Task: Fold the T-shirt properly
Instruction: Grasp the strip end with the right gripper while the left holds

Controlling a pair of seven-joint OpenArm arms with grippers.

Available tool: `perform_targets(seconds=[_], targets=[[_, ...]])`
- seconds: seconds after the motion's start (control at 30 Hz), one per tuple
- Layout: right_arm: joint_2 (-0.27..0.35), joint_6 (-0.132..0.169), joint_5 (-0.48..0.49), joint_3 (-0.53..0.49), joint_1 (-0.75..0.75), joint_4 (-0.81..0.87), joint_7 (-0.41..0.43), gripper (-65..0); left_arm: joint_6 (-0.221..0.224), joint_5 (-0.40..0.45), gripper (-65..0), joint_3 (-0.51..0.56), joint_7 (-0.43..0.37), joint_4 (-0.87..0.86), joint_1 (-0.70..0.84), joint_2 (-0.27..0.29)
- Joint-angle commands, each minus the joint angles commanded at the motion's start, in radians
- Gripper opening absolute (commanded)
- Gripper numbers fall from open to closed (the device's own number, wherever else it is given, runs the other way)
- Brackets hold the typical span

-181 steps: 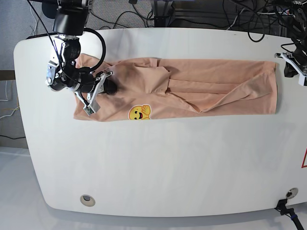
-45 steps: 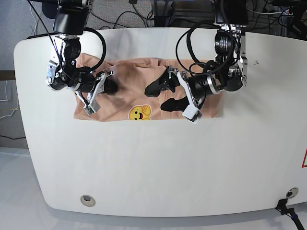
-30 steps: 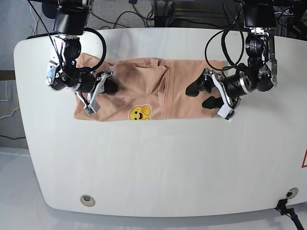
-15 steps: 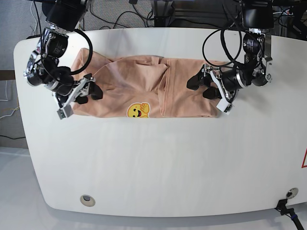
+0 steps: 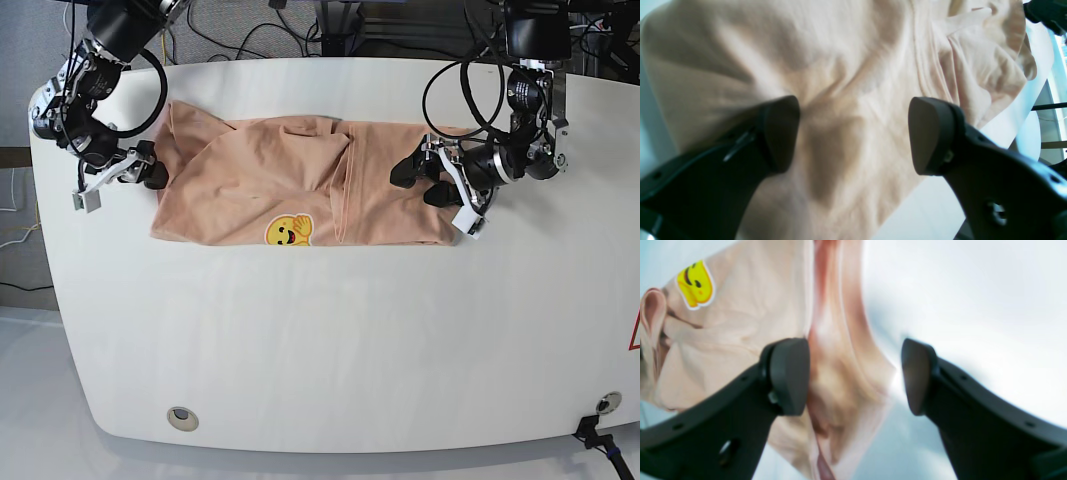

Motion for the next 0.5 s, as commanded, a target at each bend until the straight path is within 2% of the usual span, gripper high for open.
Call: perform_targets(seconds=[0.13, 0.33, 0.5], targets=[[0.002, 0.002, 0.009, -0.005, 0.000, -0.017, 0.000, -23.3, 0.000, 0.000, -17.0, 0.000, 0.000, 0.000, 0.000, 0.000], [-0.052, 0.002, 0.011, -0.069, -0.008, -0.017, -0.002, -23.3, 0.000, 0.000, -17.0, 0.000, 0.000, 0.000, -0.002, 0.000], [-0.091, 0.003, 0.011, -0.078, -0.008, -0.017, -0.006, -23.3, 0.000, 0.000, -17.0, 0.000, 0.000, 0.000, -0.002, 0.000]])
